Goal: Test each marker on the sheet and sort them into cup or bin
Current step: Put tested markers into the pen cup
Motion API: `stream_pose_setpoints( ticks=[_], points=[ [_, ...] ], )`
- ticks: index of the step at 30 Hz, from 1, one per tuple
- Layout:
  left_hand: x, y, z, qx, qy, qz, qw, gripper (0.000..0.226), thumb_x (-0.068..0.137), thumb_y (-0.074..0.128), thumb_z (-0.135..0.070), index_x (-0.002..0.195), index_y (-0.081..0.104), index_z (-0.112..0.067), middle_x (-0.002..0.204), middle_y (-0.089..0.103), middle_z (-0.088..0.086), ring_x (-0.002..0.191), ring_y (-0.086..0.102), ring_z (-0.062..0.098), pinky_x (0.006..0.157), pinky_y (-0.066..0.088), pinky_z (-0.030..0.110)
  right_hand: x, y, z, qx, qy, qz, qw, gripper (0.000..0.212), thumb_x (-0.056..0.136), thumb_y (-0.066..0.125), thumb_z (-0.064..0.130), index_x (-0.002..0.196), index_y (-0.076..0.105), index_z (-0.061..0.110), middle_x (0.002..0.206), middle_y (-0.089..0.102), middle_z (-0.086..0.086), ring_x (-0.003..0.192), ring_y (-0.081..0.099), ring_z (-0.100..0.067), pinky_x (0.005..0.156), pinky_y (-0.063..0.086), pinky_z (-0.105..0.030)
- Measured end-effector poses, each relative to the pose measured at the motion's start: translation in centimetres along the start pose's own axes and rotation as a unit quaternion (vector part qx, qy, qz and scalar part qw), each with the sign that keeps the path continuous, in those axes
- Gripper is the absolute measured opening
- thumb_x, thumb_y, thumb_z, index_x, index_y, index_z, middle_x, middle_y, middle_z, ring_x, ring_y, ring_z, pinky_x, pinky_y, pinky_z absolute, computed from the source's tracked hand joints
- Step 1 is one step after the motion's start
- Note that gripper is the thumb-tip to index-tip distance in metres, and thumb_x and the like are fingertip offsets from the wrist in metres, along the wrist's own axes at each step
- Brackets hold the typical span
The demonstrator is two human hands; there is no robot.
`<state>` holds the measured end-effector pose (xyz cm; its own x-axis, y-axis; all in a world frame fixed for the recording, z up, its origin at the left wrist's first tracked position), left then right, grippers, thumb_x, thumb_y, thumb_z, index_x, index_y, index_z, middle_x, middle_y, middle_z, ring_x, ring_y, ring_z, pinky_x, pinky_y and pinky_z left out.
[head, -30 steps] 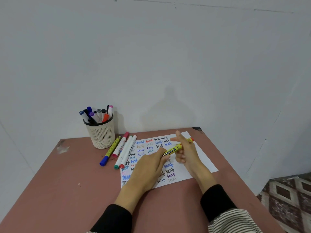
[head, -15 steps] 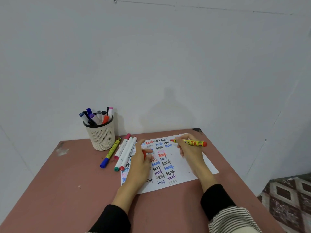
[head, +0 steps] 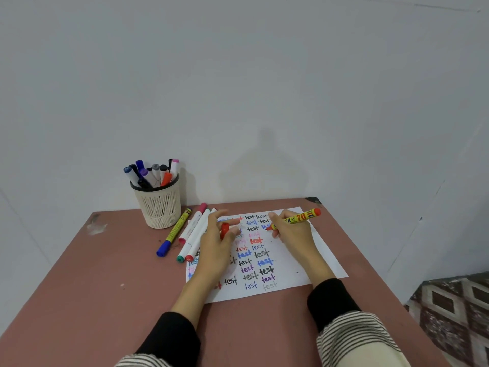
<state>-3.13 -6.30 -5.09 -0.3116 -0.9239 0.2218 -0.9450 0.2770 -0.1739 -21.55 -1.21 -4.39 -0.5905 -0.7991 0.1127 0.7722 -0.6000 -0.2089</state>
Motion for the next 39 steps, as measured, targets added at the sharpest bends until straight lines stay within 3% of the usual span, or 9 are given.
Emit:
stream_pose_setpoints(
  ticks=[3, 9, 15, 19, 22, 25, 28, 34, 39],
  points=[
    [0.1, 0.0, 0.3, -0.010, -0.010, 0.002, 1.000, 0.030, 0.096, 0.056, -0.011, 0.120, 0.043, -0.023, 0.112, 0.066, -0.008, 0.104, 0.065, 0.007, 0.093, 0.051, 0.029, 0.1, -0.1, 0.4, -0.007, -0.018, -0.027, 0.999, 0.033, 0.091, 0.065, 0.024, 0.066, 0.051, 0.009, 0.061, 0.063, -0.008, 0.049, 0.055, 0.002, 0.051, 0.041, -0.007],
    [-0.1, 0.3, 0.5, 0.021, -0.012, -0.001, 1.000, 0.018, 0.095, 0.059, -0.013, 0.100, 0.047, -0.025, 0.108, 0.066, -0.010, 0.108, 0.062, 0.009, 0.096, 0.049, 0.032, 0.3, 0.4, 0.2, -0.034, -0.019, -0.022, 0.999, 0.022, 0.087, 0.060, 0.009, 0.069, 0.048, 0.005, 0.065, 0.053, -0.017, 0.046, 0.050, -0.004, 0.049, 0.041, -0.009],
    [-0.1, 0.4, 0.5, 0.029, -0.011, -0.003, 1.000, 0.018, 0.096, 0.057, -0.011, 0.099, 0.047, -0.026, 0.101, 0.068, -0.005, 0.098, 0.063, 0.004, 0.081, 0.044, 0.013, 0.4, 0.7, 0.0, -0.072, -0.031, -0.013, 0.997, 0.022, 0.087, 0.060, 0.011, 0.069, 0.048, 0.004, 0.066, 0.050, -0.024, 0.060, 0.050, -0.018, 0.051, 0.042, -0.012],
    [0.0, 0.5, 0.6, 0.028, -0.014, 0.000, 1.000, 0.019, 0.096, 0.058, -0.013, 0.098, 0.046, -0.028, 0.100, 0.067, -0.006, 0.098, 0.063, 0.004, 0.080, 0.043, 0.013, 0.2, 1.0, 0.2, -0.090, -0.037, -0.001, 0.995, 0.031, 0.086, 0.060, 0.009, 0.064, 0.039, 0.010, 0.059, 0.041, -0.012, 0.048, 0.045, -0.005, 0.059, 0.043, -0.026],
    [0.0, 0.4, 0.6, 0.026, -0.014, 0.001, 1.000, 0.019, 0.096, 0.057, -0.015, 0.098, 0.046, -0.030, 0.101, 0.067, -0.006, 0.099, 0.062, 0.004, 0.081, 0.043, 0.013, 0.1, 0.9, 0.2, -0.077, -0.030, -0.003, 0.997, 0.034, 0.084, 0.057, 0.004, 0.064, 0.032, 0.014, 0.058, 0.029, -0.002, 0.050, 0.032, -0.010, 0.051, 0.038, -0.016],
    [0.0, 0.4, 0.7, 0.028, -0.014, 0.002, 0.999, 0.018, 0.096, 0.057, -0.016, 0.098, 0.046, -0.030, 0.101, 0.067, -0.007, 0.100, 0.062, 0.003, 0.082, 0.043, 0.014, 0.2, 0.8, 0.1, -0.080, -0.032, -0.004, 0.996, 0.028, 0.086, 0.057, 0.008, 0.066, 0.039, 0.012, 0.063, 0.039, -0.011, 0.056, 0.038, -0.015, 0.053, 0.038, -0.020],
    [0.0, 0.4, 0.6, 0.031, -0.010, 0.004, 0.999, 0.017, 0.097, 0.056, -0.016, 0.100, 0.046, -0.028, 0.101, 0.067, -0.008, 0.099, 0.062, 0.002, 0.080, 0.042, 0.012, 0.0, 1.0, 0.2, -0.075, -0.039, 0.004, 0.996, 0.028, 0.087, 0.058, 0.007, 0.065, 0.041, 0.010, 0.062, 0.044, -0.012, 0.047, 0.048, -0.002, 0.059, 0.044, -0.024],
    [0.0, 0.5, 0.5, 0.033, -0.007, 0.006, 0.999, 0.017, 0.096, 0.057, -0.016, 0.100, 0.046, -0.029, 0.101, 0.067, -0.008, 0.100, 0.062, 0.002, 0.082, 0.042, 0.012, 0.1, 0.4, 0.3, -0.065, -0.038, -0.018, 0.997, 0.037, 0.088, 0.056, 0.004, 0.062, 0.032, 0.014, 0.056, 0.033, -0.001, 0.039, 0.039, 0.001, 0.046, 0.034, -0.012],
    [-0.1, 0.4, 0.6, 0.034, -0.004, 0.005, 0.999, 0.018, 0.096, 0.057, -0.016, 0.100, 0.046, -0.030, 0.100, 0.068, -0.010, 0.099, 0.062, 0.002, 0.084, 0.045, 0.016, 0.0, 0.6, 0.4, -0.068, -0.039, -0.019, 0.997, 0.036, 0.090, 0.056, 0.005, 0.063, 0.033, 0.014, 0.058, 0.033, -0.004, 0.044, 0.037, -0.003, 0.045, 0.033, -0.012]
  ],
)
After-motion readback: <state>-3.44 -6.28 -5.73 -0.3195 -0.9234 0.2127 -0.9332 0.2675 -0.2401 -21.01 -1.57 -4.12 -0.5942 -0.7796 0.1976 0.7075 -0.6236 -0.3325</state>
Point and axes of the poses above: each hand's wrist, its own x-axis towards the middle knuckle, its own y-axis out of the palm, z = x × y, the point moved 4 cm from there along x, towards the middle knuckle
